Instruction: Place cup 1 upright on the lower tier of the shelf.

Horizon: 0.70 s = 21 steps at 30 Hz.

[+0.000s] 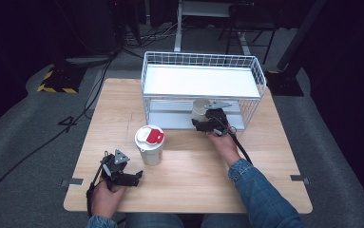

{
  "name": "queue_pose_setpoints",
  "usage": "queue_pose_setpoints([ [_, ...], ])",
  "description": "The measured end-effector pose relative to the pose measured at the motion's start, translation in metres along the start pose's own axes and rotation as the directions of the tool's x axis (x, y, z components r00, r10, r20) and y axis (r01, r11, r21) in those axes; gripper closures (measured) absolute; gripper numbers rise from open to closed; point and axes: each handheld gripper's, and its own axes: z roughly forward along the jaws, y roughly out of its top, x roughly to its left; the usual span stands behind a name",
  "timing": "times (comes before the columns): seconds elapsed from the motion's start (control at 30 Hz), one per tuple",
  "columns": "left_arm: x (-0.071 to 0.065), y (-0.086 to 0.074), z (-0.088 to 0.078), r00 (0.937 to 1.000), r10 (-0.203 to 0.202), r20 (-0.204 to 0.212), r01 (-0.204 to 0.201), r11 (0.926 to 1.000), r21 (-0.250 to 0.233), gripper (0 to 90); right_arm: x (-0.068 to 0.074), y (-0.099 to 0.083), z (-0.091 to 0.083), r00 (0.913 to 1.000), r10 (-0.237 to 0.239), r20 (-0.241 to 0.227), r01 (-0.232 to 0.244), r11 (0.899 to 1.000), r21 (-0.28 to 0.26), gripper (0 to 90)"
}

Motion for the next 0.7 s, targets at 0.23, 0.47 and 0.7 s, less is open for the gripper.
queue_pose_setpoints([
  [0.23,0.000,0.000,0.000,1.0000,0.000,0.000,0.000,1.0000,0.000,0.6,-0.004,0.001,0.011,0.9999,0.011,0.013,-0.011,1.000,-0.011,23.2],
  [0.47,0.000,0.000,0.000,1.0000,0.000,0.000,0.000,1.0000,0.000,0.6,-0.007,0.001,0.020,0.9996,0.015,0.024,-0.014,1.000,-0.017,23.2],
  [0.7,0.000,0.000,0.000,1.0000,0.000,0.000,0.000,1.0000,0.000,0.6,-0.007,0.000,0.027,0.9995,0.008,0.030,-0.008,1.000,-0.014,23.2],
])
